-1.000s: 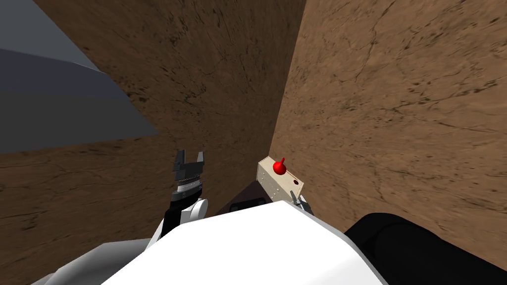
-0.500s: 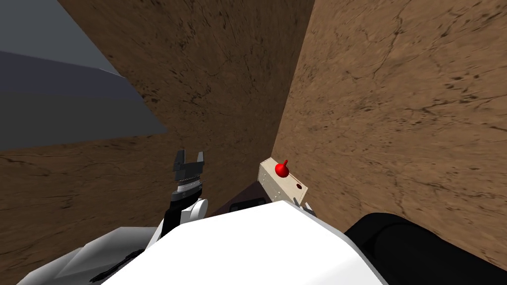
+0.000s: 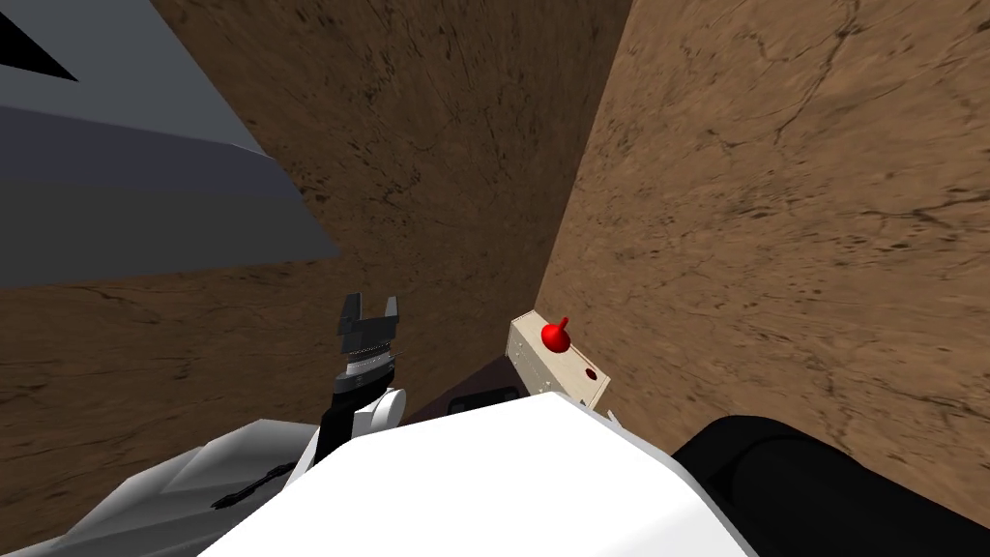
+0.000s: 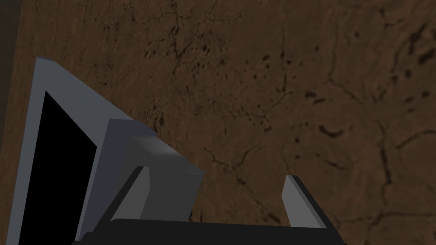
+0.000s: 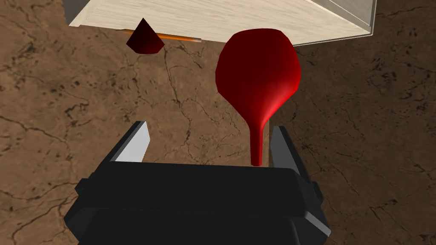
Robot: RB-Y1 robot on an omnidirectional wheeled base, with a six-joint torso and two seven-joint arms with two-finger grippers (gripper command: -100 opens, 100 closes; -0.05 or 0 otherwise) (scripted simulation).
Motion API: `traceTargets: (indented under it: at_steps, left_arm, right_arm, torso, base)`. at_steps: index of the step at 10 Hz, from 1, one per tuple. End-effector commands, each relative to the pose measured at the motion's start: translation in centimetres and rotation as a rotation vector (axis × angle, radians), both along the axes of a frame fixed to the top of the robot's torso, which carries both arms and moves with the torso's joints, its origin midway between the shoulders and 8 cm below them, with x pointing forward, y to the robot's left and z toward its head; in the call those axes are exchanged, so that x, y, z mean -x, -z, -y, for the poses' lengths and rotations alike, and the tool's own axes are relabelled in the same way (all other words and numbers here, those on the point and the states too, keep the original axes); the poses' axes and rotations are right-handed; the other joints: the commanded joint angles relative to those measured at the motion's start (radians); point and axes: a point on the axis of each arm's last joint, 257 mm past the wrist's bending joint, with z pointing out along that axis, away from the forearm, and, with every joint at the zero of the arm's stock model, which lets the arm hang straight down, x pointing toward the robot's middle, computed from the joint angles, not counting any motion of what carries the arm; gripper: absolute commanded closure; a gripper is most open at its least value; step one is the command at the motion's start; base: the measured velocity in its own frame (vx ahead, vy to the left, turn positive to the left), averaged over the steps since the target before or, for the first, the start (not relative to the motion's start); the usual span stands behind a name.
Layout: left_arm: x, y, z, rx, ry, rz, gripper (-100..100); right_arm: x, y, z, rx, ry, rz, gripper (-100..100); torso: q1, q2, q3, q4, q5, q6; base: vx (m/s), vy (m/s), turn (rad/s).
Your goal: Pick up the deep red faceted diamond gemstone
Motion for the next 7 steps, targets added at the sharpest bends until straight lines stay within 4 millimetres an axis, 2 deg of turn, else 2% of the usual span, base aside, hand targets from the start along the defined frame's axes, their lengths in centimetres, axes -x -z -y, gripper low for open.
traceTargets:
  at_steps: [1, 4, 6, 7]
  left_arm:
    - [0.0, 0.0, 0.0, 0.000, 0.000, 0.000, 0]
    - [0.0, 0.0, 0.0, 0.000, 0.000, 0.000, 0]
    - [0.0, 0.0, 0.0, 0.000, 0.000, 0.000, 0]
    - [0.0, 0.0, 0.0, 0.000, 0.000, 0.000, 0]
  right_arm:
    - [1.2, 0.9, 0.2, 0.025, 0.001, -0.043, -100]
    - [3.6, 2.4, 1.8, 0.100, -0.005, -0.142, -100]
    - [4.1, 2.8, 2.5, 0.142, -0.016, -0.179, -100]
    - [5.3, 3.3, 2.6, 0.136, -0.007, -0.203, -100]
  torso:
    - [0.000, 0.000, 0.000, 0.000, 0.000, 0.000]
    - [0.000, 0.000, 0.000, 0.000, 0.000, 0.001]
    - [0.000, 0.000, 0.000, 0.000, 0.000, 0.001]
    - [0.000, 0.000, 0.000, 0.000, 0.000, 0.000]
  base:
    - [0.017, -0.041, 0.087]
    - [0.014, -0.047, 0.127]
    - [0.015, -0.046, 0.111]
    - [0.014, -0.043, 0.086]
